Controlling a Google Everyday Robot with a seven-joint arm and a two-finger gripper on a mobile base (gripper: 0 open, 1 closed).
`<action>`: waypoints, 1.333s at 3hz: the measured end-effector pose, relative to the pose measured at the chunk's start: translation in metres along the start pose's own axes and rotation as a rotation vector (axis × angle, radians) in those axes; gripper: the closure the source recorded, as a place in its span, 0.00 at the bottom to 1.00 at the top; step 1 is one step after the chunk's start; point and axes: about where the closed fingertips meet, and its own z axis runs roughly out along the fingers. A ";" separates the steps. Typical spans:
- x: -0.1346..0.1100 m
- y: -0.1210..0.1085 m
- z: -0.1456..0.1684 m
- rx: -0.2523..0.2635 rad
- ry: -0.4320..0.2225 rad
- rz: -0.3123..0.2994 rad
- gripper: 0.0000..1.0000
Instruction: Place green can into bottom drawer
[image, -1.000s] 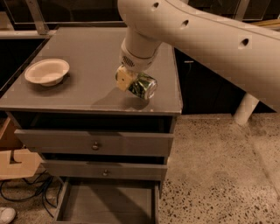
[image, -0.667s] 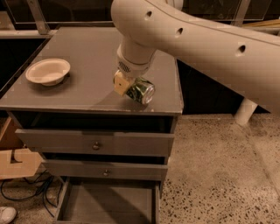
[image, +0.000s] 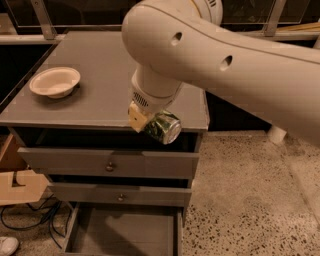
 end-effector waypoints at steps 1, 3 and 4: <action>0.000 0.000 0.000 0.001 0.000 -0.001 1.00; 0.011 0.012 0.015 -0.022 -0.025 0.066 1.00; 0.035 0.041 0.043 -0.078 0.008 0.094 1.00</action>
Offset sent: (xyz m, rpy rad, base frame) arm 0.0137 -0.0036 -0.0052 0.0344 -0.0303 -0.0481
